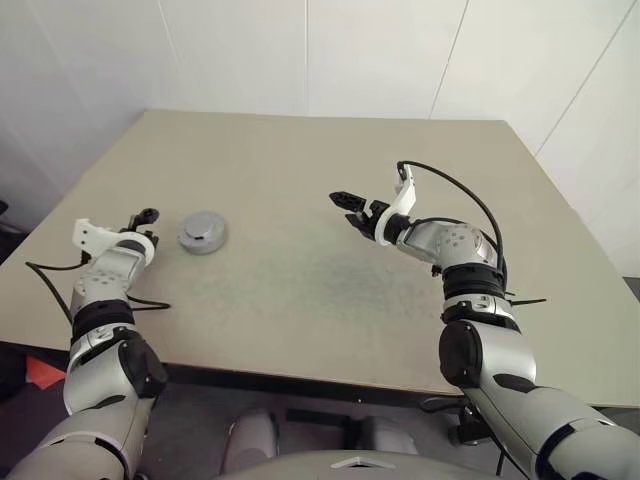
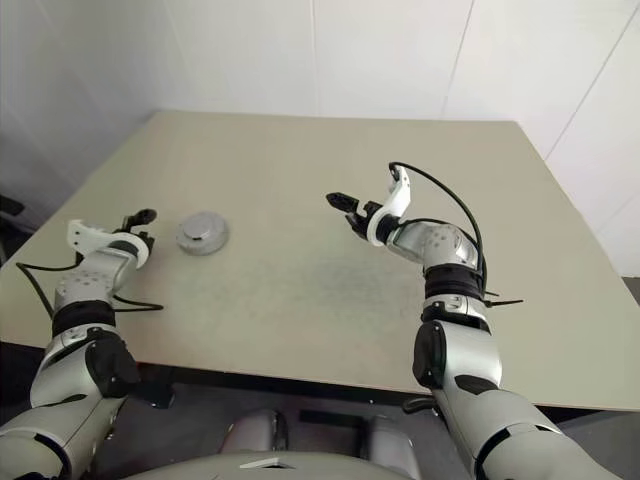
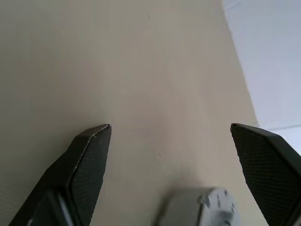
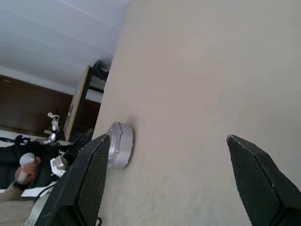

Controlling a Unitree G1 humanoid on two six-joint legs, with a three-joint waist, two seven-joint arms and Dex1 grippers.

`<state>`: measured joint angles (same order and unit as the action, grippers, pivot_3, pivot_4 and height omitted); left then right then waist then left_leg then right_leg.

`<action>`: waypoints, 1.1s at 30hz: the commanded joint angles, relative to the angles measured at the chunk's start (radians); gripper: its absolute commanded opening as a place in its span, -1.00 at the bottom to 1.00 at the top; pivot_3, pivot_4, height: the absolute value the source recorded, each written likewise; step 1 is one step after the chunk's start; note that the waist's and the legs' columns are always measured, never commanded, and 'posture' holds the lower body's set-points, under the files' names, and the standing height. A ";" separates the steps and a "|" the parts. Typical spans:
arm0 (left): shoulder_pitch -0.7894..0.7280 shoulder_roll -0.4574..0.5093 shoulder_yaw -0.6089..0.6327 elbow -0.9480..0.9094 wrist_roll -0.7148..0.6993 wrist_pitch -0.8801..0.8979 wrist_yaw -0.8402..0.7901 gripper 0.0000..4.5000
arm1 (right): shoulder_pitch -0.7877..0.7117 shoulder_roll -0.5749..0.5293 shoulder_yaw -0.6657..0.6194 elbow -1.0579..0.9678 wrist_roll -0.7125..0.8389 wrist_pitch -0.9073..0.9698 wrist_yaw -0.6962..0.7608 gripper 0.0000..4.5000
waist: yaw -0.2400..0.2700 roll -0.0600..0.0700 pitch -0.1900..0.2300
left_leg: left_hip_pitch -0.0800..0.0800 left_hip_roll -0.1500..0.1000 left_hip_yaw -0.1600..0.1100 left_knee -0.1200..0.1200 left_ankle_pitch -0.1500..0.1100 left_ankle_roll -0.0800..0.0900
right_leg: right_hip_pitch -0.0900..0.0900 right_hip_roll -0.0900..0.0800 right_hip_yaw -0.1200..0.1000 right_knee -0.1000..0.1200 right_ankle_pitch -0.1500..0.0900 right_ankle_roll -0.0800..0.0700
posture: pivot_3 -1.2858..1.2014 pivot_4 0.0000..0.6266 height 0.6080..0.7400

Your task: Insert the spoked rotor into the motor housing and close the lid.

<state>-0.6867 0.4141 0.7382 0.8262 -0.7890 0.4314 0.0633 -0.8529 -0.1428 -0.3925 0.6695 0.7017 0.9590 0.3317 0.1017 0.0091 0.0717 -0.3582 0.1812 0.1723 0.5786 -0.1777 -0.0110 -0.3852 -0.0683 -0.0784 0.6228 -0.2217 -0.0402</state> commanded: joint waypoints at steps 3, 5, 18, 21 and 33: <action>-0.007 0.005 -0.099 -0.076 0.099 -0.085 -0.117 0.92 | 0.008 0.004 0.060 -0.067 -0.038 -0.086 0.091 1.00 | 0.009 -0.001 0.000 | -0.007 -0.001 0.000 0.001 -0.001 0.001 | -0.004 -0.001 0.000 0.000 0.000 0.000 | 0.03 -1.00 1.00; -0.018 -0.017 -0.146 -0.146 0.126 -0.161 -0.205 0.92 | 0.048 0.004 0.105 -0.136 -0.075 -0.220 0.186 1.00 | 0.023 -0.002 0.000 | -0.011 0.000 -0.001 0.002 -0.001 0.001 | -0.007 0.000 -0.001 0.000 0.000 0.000 | 0.03 -1.00 1.00; 0.104 0.050 -0.724 -0.546 0.363 -0.190 -0.921 0.92 | 0.132 -0.375 0.282 -0.235 -0.272 -0.590 0.723 1.00 | 0.050 -0.003 0.001 | -0.009 -0.001 0.001 0.005 -0.002 0.003 | -0.004 -0.003 -0.001 0.001 0.001 0.000 | 0.03 -1.00 1.00; 0.179 0.021 -0.824 -0.629 0.397 -0.188 -0.965 0.92 | 0.196 -0.443 0.283 -0.266 -0.285 -0.623 0.780 1.00 | 0.048 -0.002 0.000 | -0.008 -0.001 0.002 0.005 -0.003 0.007 | -0.004 -0.003 0.000 0.001 0.000 0.000 | 0.03 -1.00 1.00; 0.219 -0.005 -0.810 -0.689 0.395 -0.137 -0.949 0.92 | 0.303 -0.442 0.289 -0.322 -0.328 -0.658 0.717 1.00 | 0.031 0.004 -0.002 | -0.009 0.004 0.002 0.016 -0.004 0.011 | -0.003 0.000 -0.001 0.003 0.001 -0.002 | 0.03 -1.00 1.00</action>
<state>-0.4476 0.4000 -0.1009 0.1492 -0.3933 0.2967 -0.8819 -0.5403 -0.5801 -0.1025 0.3684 0.3771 0.3274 1.0439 0.1324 0.0128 0.0700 -0.3671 0.1853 0.1747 0.5951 -0.1816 -0.0004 -0.3879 -0.0684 -0.0794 0.6254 -0.2207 -0.0420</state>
